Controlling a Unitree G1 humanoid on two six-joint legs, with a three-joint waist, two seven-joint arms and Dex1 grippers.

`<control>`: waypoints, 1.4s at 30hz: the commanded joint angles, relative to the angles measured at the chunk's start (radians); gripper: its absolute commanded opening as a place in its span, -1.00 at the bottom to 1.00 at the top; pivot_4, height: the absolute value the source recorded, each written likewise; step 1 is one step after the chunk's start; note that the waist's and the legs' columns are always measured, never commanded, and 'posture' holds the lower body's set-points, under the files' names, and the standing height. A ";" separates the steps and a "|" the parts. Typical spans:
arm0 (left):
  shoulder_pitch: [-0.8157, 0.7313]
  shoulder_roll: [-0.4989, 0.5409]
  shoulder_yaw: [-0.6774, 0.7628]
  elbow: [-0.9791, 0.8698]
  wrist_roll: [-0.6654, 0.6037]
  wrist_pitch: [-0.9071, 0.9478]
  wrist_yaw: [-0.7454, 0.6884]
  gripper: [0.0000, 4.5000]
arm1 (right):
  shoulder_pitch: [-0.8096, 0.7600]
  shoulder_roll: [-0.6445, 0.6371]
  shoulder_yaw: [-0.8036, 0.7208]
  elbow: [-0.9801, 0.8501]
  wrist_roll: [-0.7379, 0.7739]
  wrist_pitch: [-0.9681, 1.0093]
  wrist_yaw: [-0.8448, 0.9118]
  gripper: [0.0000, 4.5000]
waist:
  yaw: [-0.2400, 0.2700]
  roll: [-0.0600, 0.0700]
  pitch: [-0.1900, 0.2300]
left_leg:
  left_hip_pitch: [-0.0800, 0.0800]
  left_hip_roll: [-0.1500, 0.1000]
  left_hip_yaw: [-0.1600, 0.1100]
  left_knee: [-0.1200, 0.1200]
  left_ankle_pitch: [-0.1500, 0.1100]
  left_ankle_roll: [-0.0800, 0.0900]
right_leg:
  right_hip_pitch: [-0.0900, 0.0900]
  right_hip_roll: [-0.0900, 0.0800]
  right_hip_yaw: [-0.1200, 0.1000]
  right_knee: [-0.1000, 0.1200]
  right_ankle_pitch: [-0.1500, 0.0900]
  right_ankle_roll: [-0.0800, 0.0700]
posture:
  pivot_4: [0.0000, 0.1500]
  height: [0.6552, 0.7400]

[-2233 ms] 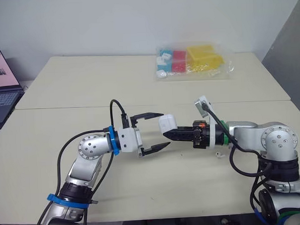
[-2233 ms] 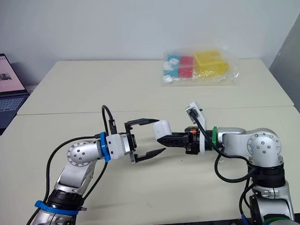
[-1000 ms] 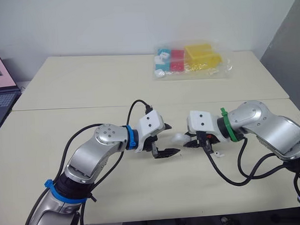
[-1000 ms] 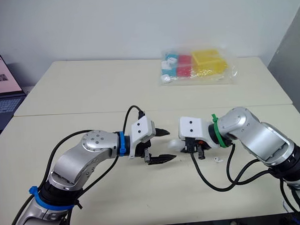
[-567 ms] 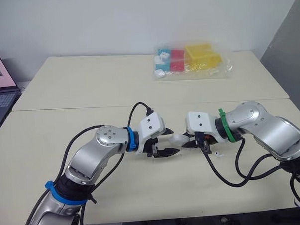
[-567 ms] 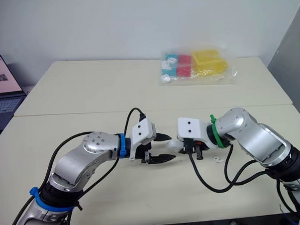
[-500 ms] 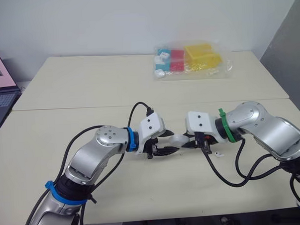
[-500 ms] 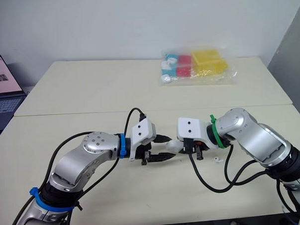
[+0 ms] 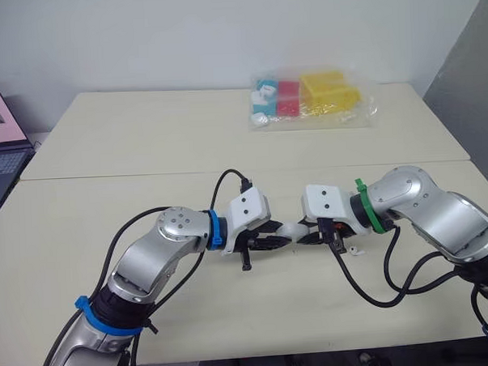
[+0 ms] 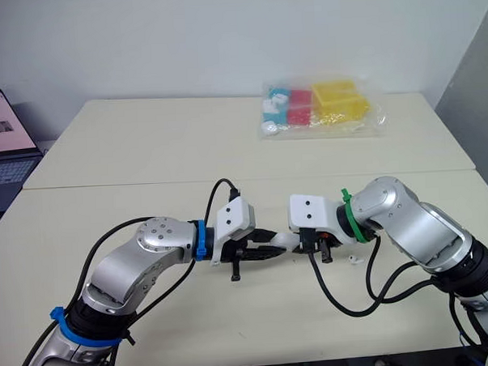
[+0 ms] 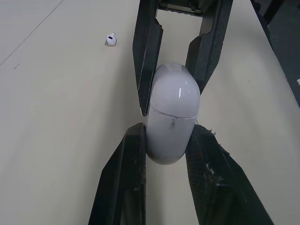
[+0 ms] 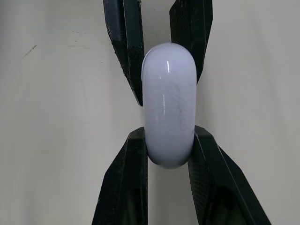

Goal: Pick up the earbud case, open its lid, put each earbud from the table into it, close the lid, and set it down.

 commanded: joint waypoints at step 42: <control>-0.057 -0.001 0.002 -0.037 0.005 -0.007 -0.032 -0.60 | -0.040 0.029 -0.036 -0.049 -0.006 0.012 0.051 -0.66 | 0.000 0.000 0.000 | -0.002 0.000 0.000 0.011 0.000 0.000 | 0.002 0.000 -0.001 0.002 0.001 0.001 | 1.00 0.89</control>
